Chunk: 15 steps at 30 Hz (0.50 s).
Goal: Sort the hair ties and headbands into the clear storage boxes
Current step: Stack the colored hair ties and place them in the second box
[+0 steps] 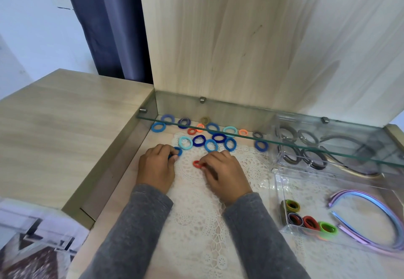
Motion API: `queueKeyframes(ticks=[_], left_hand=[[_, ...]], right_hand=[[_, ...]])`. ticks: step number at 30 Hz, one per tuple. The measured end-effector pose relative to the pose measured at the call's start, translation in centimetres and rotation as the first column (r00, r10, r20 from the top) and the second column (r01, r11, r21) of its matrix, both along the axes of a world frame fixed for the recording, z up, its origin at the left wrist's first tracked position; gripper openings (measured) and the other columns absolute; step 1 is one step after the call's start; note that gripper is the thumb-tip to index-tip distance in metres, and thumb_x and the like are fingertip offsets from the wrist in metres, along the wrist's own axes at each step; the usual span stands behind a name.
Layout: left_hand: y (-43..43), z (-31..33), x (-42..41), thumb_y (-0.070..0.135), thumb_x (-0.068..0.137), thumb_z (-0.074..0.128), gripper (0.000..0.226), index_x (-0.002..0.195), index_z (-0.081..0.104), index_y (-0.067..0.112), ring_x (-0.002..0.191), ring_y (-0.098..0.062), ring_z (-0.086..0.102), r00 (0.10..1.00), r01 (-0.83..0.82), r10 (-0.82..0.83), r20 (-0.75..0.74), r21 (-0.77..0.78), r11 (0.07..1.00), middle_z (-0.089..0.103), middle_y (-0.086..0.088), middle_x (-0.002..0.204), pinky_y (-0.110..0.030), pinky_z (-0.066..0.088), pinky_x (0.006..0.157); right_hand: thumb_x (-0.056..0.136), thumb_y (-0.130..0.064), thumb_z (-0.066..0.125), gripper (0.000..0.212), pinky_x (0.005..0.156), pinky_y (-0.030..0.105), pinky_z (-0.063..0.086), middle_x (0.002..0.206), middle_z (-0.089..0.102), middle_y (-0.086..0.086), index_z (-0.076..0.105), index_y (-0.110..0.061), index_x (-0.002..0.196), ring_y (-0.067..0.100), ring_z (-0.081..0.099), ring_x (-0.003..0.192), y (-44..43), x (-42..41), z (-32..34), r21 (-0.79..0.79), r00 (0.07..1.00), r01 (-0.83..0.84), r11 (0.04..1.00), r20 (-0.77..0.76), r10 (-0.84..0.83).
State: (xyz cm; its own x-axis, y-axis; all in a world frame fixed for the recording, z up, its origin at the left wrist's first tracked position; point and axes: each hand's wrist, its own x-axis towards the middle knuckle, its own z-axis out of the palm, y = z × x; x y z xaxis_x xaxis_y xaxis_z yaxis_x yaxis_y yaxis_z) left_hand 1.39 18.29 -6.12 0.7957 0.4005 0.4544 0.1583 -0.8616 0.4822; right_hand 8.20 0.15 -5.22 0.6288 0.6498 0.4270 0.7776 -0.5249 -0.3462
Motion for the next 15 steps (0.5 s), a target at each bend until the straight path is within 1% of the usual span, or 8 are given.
queueKeyframes(ticks=[3, 6, 8, 9, 11, 12, 13, 15], left_hand=[[-0.1, 0.4, -0.1, 0.007, 0.084, 0.067, 0.008, 0.088, 0.063, 0.013, 0.076, -0.022, 0.058, 0.998, 0.051, -0.051, 0.030, 0.001, 0.999, 0.066, -0.002, 0.088, -0.038, 0.049, 0.066], [-0.2, 0.7, -0.2, 0.006, 0.085, 0.065, 0.007, 0.087, 0.063, 0.011, 0.077, -0.019, 0.059, 0.992, 0.084, -0.080, 0.095, -0.036, 0.996, 0.063, -0.002, 0.090, -0.034, 0.051, 0.068], [-0.2, 0.8, -0.3, 0.005, 0.087, 0.064, 0.006, 0.087, 0.062, 0.010, 0.077, -0.016, 0.058, 0.990, 0.070, -0.061, 0.127, -0.069, 0.995, 0.061, -0.001, 0.093, -0.028, 0.050, 0.068], [-0.2, 0.8, -0.3, 0.005, 0.087, 0.063, 0.005, 0.087, 0.061, 0.010, 0.078, -0.014, 0.057, 0.990, 0.061, -0.048, 0.136, -0.087, 0.994, 0.060, -0.001, 0.094, -0.025, 0.048, 0.069], [-0.3, 0.8, -0.4, 0.006, 0.090, 0.060, 0.004, 0.088, 0.060, 0.010, 0.080, -0.011, 0.054, 0.990, 0.045, -0.027, 0.140, -0.126, 0.991, 0.058, -0.001, 0.095, -0.014, 0.042, 0.069], [-0.3, 0.8, -0.4, 0.006, 0.090, 0.059, 0.004, 0.089, 0.060, 0.010, 0.081, -0.009, 0.053, 0.990, 0.038, -0.019, 0.137, -0.142, 0.989, 0.058, -0.001, 0.095, -0.009, 0.038, 0.070], [-0.4, 0.8, -0.4, 0.005, 0.091, 0.059, 0.004, 0.091, 0.060, 0.010, 0.082, -0.009, 0.053, 0.991, 0.032, -0.011, 0.133, -0.158, 0.987, 0.058, 0.000, 0.095, -0.007, 0.036, 0.071], [-0.4, 0.8, -0.3, 0.005, 0.090, 0.058, 0.006, 0.093, 0.059, 0.010, 0.082, -0.009, 0.054, 0.991, 0.020, 0.003, 0.133, -0.172, 0.985, 0.059, 0.000, 0.095, -0.011, 0.039, 0.071]], right_hand=[[0.089, -0.029, 0.057, 0.021, 0.083, 0.029, 0.042, 0.108, 0.059, -0.011, 0.060, -0.025, 0.110, 0.011, 0.048, 0.097, -0.1, 0.3, 0.1, 0.020, 0.997, 0.043, 0.999, -0.068, -0.041], [0.088, -0.024, 0.056, 0.025, 0.083, 0.034, 0.044, 0.110, 0.059, -0.002, 0.060, -0.019, 0.112, 0.017, 0.049, 0.098, -0.3, 1.3, 0.1, 0.078, 0.975, 0.220, 0.972, -0.035, -0.218], [0.087, -0.018, 0.056, 0.027, 0.082, 0.041, 0.047, 0.110, 0.059, 0.008, 0.061, -0.011, 0.113, 0.025, 0.051, 0.097, -0.3, 2.3, 0.0, 0.112, 0.925, 0.379, 0.919, -0.024, -0.379], [0.087, -0.016, 0.056, 0.030, 0.083, 0.042, 0.047, 0.111, 0.059, 0.013, 0.060, -0.008, 0.116, 0.029, 0.051, 0.098, -0.4, 2.8, 0.0, 0.104, 0.890, 0.455, 0.884, -0.036, -0.454], [0.089, -0.013, 0.053, 0.037, 0.085, 0.043, 0.045, 0.113, 0.055, 0.021, 0.054, -0.005, 0.125, 0.035, 0.051, 0.103, -0.6, 3.8, 0.1, 0.051, 0.819, 0.572, 0.818, -0.092, -0.567], [0.090, -0.012, 0.051, 0.040, 0.085, 0.043, 0.045, 0.117, 0.052, 0.023, 0.051, -0.005, 0.130, 0.037, 0.049, 0.106, -0.6, 4.3, 0.1, 0.029, 0.792, 0.604, 0.796, -0.127, -0.597], [0.091, -0.010, 0.049, 0.041, 0.083, 0.043, 0.046, 0.120, 0.050, 0.024, 0.049, -0.007, 0.132, 0.038, 0.048, 0.108, -0.7, 4.7, 0.1, 0.023, 0.777, 0.622, 0.783, -0.149, -0.612], [0.090, -0.006, 0.046, 0.041, 0.072, 0.039, 0.045, 0.122, 0.047, 0.022, 0.050, -0.012, 0.130, 0.040, 0.048, 0.107, -0.6, 5.7, 0.2, 0.009, 0.764, 0.635, 0.772, -0.153, -0.627]])
